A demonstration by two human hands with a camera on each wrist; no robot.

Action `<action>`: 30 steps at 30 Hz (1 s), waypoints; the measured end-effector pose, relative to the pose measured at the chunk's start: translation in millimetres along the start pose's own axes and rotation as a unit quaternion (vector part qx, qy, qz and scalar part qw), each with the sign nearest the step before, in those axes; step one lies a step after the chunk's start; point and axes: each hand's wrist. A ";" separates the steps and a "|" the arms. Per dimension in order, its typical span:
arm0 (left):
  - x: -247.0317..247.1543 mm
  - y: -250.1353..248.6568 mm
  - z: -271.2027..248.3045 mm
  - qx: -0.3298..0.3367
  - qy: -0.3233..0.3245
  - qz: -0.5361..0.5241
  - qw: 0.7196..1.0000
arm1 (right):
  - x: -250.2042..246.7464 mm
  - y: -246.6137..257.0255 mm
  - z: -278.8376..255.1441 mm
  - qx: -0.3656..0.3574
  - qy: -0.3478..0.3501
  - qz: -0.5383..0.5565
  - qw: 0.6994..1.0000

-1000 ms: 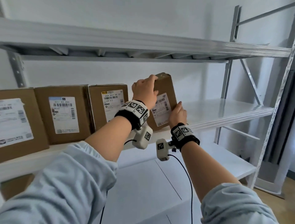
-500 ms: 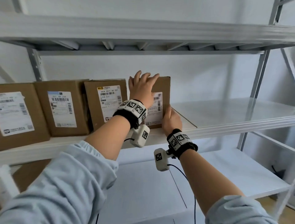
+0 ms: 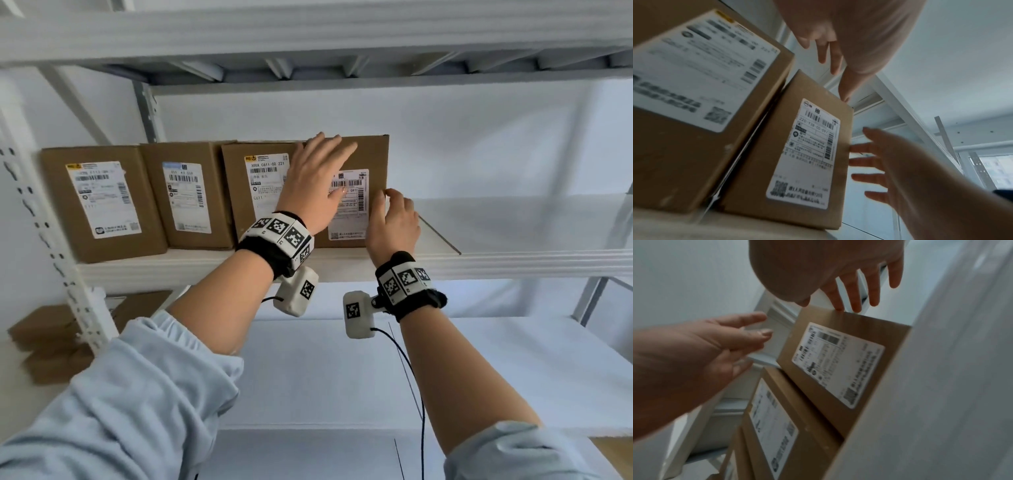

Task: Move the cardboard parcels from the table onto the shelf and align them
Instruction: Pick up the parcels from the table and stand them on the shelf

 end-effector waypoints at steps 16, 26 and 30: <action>-47.7 96.2 -175.2 -0.092 0.005 -0.052 0.994 | 74.9 91.3 -131.7 -0.153 -0.012 -0.105 0.983; -98.9 218.7 -366.5 -0.207 0.098 -0.015 0.973 | 210.2 169.3 -276.0 -0.165 0.091 -0.103 0.977; -113.8 255.1 -422.0 -0.250 0.148 0.013 0.957 | 256.9 202.8 -317.2 -0.185 0.142 -0.107 0.966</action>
Point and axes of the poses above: each hand's wrist, its own z-axis towards the middle knuckle, its own x-axis out of the palm, y = z × x, and after that the axes turned 12 degrees about y, right-handed
